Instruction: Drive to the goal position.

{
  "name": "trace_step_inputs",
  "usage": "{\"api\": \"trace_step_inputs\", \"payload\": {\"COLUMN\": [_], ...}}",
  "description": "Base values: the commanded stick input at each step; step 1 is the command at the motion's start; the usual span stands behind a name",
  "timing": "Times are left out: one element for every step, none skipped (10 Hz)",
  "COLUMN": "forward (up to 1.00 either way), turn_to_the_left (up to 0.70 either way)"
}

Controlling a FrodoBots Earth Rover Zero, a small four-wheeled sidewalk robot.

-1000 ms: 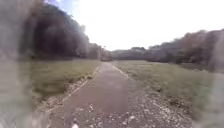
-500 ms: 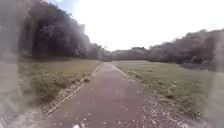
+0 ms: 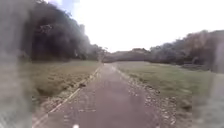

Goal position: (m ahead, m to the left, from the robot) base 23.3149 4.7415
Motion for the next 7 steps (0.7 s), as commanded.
{"api": "trace_step_inputs", "payload": {"forward": [1.00,1.00,1.00,1.00,1.00,1.00,1.00], "turn_to_the_left": [0.00,0.00,0.00,0.00,0.00,0.00,0.00]}}
